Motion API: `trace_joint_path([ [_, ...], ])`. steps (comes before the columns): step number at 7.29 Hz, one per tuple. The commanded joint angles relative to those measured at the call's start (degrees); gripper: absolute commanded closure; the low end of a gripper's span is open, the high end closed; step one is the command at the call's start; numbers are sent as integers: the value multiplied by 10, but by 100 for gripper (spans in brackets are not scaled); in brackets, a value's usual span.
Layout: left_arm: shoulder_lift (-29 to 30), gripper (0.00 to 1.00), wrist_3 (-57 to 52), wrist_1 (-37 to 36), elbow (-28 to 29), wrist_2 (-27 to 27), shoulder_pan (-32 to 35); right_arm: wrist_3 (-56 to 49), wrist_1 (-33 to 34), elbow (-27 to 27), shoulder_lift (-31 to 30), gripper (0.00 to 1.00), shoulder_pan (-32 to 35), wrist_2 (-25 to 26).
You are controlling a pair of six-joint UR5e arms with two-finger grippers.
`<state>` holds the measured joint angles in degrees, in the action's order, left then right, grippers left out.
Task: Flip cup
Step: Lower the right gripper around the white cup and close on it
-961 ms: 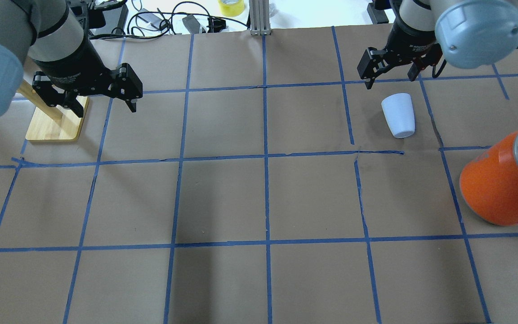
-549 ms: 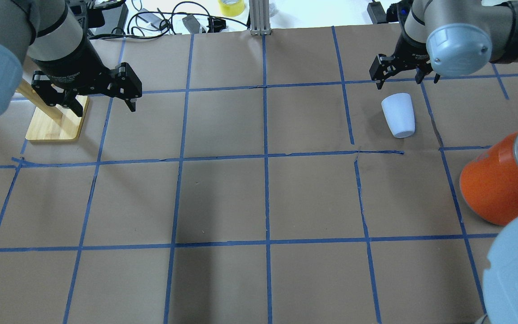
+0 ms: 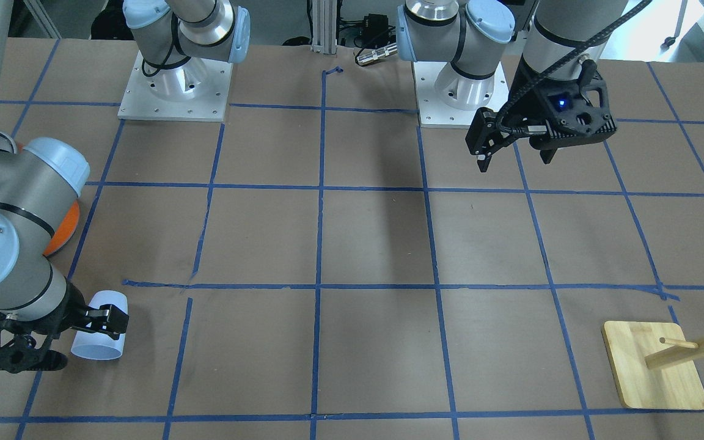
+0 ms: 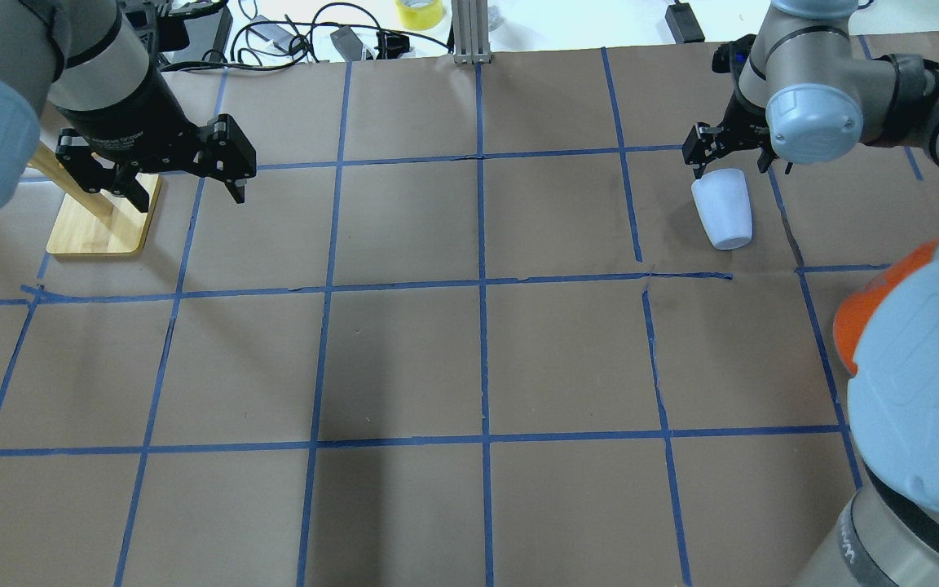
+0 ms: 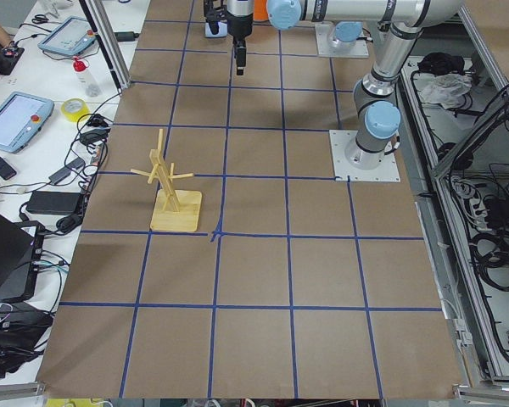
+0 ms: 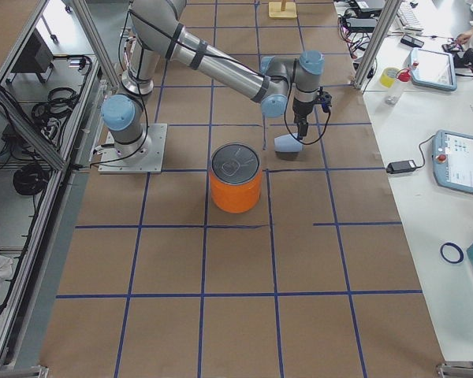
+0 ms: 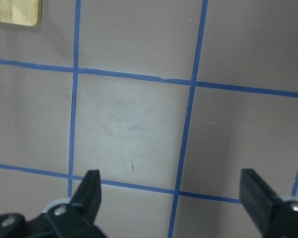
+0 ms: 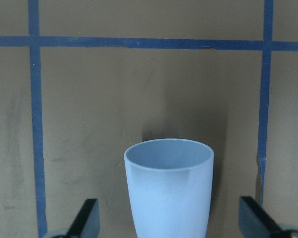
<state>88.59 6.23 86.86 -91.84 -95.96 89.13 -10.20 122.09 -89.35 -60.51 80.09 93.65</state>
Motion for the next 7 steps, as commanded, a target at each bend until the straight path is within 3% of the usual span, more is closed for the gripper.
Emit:
trace_joint_path([
  [1,0,0,-1,1,0,-9,0,3,24,-1,18,0,-2,0],
  [3,-1,0,-2,1,1,-9,-2,4,55,-6,43,0,-2,0],
  [7,-2,0,-2,2,1,-8,-4,1,54,-26,50,0,-2,0],
])
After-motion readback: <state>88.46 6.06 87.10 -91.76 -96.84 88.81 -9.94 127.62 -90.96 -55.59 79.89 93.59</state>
